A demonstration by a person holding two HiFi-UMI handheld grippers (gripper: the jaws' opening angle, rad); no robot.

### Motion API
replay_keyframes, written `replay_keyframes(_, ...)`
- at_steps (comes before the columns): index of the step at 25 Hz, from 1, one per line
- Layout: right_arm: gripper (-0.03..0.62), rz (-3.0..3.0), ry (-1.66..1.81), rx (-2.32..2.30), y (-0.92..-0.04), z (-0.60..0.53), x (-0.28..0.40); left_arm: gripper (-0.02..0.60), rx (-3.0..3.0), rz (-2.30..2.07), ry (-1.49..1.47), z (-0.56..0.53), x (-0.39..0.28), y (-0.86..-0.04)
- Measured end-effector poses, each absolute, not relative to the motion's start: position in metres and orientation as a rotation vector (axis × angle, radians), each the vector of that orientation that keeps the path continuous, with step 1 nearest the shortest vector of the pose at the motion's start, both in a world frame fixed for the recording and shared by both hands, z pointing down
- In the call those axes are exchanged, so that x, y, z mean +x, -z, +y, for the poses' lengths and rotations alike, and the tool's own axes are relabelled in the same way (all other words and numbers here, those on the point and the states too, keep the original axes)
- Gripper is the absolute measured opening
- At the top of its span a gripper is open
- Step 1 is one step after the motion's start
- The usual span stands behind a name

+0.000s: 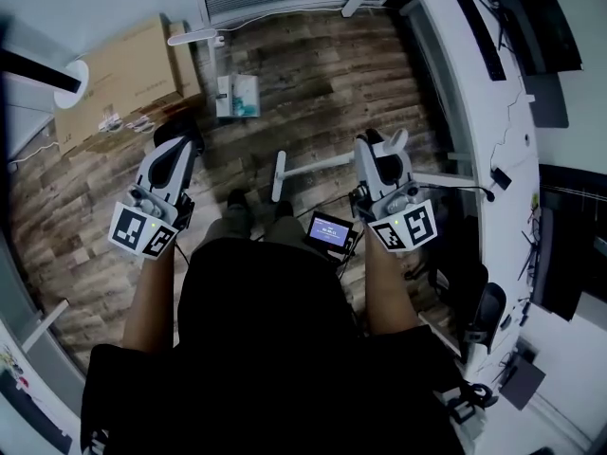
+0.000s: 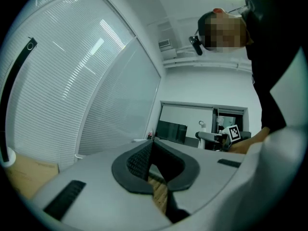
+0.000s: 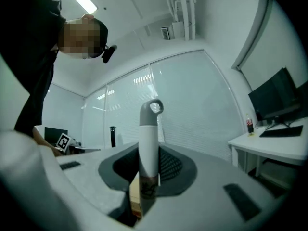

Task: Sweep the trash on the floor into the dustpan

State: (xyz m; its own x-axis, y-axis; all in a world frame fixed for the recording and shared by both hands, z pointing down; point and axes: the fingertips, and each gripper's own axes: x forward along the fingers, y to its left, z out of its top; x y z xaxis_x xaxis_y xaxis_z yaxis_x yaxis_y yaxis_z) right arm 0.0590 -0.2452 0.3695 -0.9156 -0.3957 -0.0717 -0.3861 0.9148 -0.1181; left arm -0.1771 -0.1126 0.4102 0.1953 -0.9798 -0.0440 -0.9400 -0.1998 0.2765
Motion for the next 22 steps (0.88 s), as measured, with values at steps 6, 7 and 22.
replay_keyframes(6,0.078,3.04,0.147,-0.349,-0.372,-0.218,0.078,-0.005,2.274,-1.849,0.269,-0.128,-0.119,-0.412)
replay_keyframes(7,0.078,3.056,0.148,-0.318,-0.375,-0.213,0.082,-0.005,2.276,-1.843,0.267,-0.13,-0.107,-0.411)
replay_keyframes(22,0.078,3.061,0.104,-0.611,-0.4,-0.25,0.153,-0.005,2.221,-1.956,0.049,-0.14,-0.06,-0.429)
